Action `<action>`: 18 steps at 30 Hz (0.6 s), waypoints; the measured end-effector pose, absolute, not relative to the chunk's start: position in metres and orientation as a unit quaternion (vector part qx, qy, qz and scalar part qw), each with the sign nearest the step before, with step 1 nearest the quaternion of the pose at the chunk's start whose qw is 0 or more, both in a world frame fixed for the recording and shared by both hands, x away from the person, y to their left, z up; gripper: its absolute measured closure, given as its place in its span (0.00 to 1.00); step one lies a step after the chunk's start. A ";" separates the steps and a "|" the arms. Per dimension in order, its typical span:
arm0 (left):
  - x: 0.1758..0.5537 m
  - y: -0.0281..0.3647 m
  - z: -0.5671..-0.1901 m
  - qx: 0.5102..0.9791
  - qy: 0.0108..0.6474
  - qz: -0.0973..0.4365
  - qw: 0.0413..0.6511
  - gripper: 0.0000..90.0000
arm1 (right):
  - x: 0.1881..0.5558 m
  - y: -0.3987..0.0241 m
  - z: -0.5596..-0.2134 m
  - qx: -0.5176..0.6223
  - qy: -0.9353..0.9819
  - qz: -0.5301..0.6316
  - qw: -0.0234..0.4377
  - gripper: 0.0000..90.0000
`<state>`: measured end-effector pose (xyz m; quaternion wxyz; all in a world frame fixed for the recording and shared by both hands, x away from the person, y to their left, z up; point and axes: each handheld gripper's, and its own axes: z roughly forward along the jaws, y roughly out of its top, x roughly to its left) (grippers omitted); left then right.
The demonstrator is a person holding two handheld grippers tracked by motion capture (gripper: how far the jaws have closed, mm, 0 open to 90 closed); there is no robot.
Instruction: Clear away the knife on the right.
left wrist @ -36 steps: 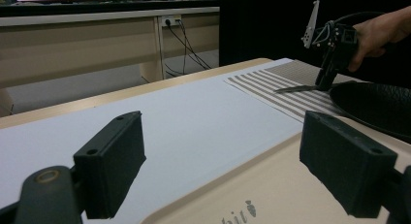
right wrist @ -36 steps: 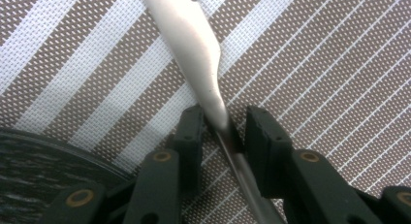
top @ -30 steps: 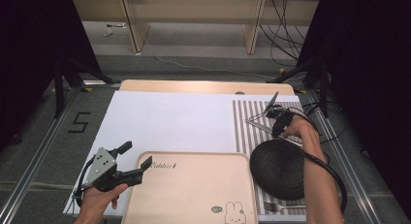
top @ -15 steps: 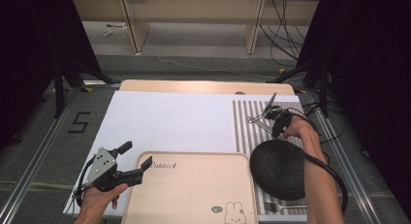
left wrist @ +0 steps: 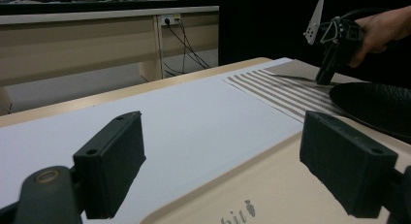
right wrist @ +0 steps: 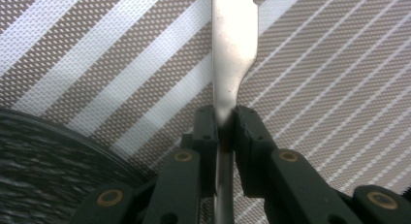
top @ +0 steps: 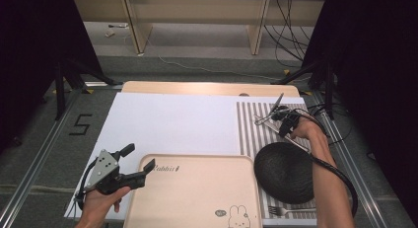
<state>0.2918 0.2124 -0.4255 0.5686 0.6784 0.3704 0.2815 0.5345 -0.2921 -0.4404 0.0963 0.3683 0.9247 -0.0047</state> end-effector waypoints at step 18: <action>0.292 0.213 -0.425 0.677 0.371 0.281 0.569 0.18 | 0.525 -0.298 -0.395 0.374 0.916 0.060 0.131 0.90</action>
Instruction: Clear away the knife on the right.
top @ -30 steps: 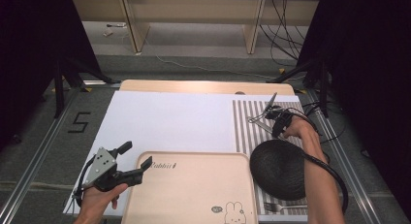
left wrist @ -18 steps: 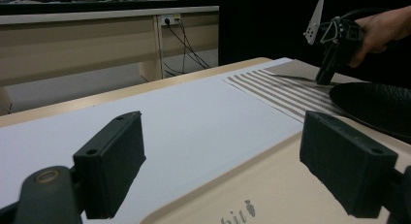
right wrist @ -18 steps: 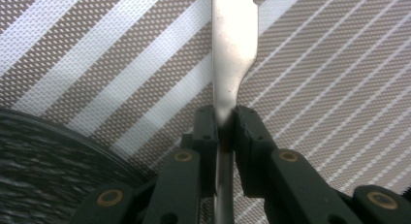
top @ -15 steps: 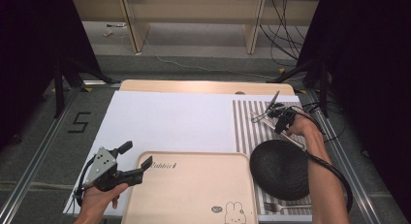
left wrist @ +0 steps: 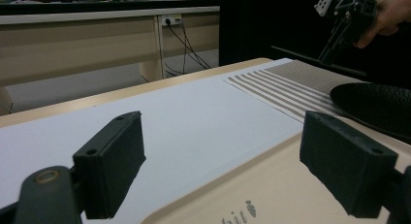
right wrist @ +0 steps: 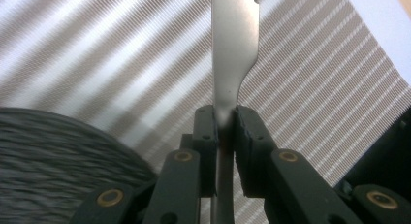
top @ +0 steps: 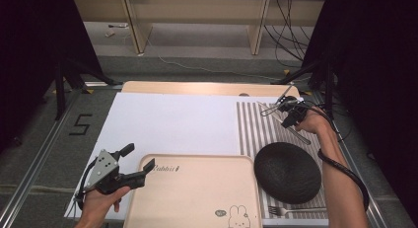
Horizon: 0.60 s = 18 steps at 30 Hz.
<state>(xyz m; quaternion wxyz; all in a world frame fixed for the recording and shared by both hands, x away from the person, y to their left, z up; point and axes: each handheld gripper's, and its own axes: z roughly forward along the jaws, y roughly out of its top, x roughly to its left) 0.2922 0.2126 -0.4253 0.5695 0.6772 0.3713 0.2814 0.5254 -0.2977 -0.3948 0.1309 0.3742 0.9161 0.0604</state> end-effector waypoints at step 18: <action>0.293 0.214 -0.425 0.675 0.374 0.281 0.571 0.18 | 0.464 -0.263 -0.345 0.377 0.883 0.262 0.100 0.90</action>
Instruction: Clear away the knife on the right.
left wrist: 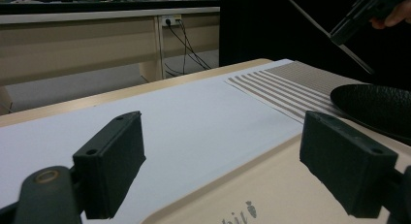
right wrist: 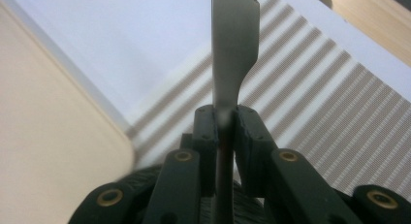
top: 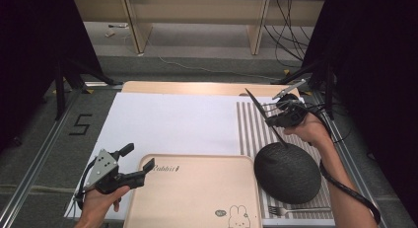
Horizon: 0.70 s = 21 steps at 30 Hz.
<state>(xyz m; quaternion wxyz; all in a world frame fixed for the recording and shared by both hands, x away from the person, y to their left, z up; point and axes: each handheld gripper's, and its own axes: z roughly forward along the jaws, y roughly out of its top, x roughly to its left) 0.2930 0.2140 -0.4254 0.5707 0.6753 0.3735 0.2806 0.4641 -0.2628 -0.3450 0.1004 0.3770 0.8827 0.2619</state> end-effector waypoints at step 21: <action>0.291 0.214 -0.424 0.676 0.367 0.282 0.574 0.17 | 0.379 -0.198 -0.344 0.311 0.877 0.356 0.085 0.90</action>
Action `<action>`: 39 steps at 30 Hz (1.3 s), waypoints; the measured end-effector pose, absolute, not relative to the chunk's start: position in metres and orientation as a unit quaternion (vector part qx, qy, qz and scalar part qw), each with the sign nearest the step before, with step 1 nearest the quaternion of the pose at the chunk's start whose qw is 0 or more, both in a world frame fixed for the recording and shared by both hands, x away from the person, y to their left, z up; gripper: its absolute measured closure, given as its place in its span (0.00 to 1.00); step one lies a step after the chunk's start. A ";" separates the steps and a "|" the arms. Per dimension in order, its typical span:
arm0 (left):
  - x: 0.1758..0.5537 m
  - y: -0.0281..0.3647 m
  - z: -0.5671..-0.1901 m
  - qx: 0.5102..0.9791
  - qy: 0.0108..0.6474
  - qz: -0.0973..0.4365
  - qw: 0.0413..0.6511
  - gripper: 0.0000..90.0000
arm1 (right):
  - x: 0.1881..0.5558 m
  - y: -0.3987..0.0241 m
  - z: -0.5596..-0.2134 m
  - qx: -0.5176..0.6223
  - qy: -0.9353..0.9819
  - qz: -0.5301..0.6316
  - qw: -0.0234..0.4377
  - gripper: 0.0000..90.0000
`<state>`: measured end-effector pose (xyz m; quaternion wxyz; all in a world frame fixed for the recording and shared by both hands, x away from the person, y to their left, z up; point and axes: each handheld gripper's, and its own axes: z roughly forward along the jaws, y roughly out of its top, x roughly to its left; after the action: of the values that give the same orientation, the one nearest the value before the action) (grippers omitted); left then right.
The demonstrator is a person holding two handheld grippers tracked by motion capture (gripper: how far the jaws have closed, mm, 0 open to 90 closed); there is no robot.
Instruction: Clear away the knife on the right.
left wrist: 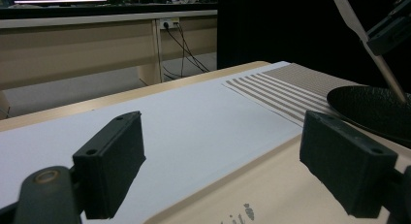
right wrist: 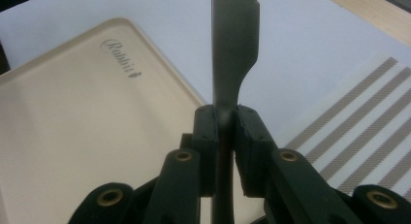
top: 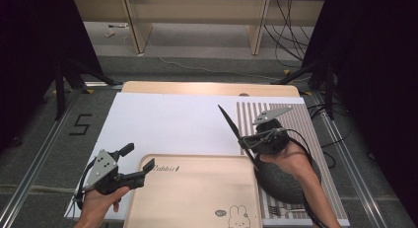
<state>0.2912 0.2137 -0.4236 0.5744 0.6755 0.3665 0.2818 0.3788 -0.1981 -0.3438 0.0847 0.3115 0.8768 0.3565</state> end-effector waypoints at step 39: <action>0.288 0.214 -0.423 0.671 0.372 0.277 0.578 0.17 | 0.329 -0.164 -0.379 0.334 0.868 0.368 0.004 0.90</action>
<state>0.2883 0.2139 -0.4234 0.5783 0.6711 0.3718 0.2775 0.3295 -0.1638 -0.3786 0.0042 0.3342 0.8677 0.3679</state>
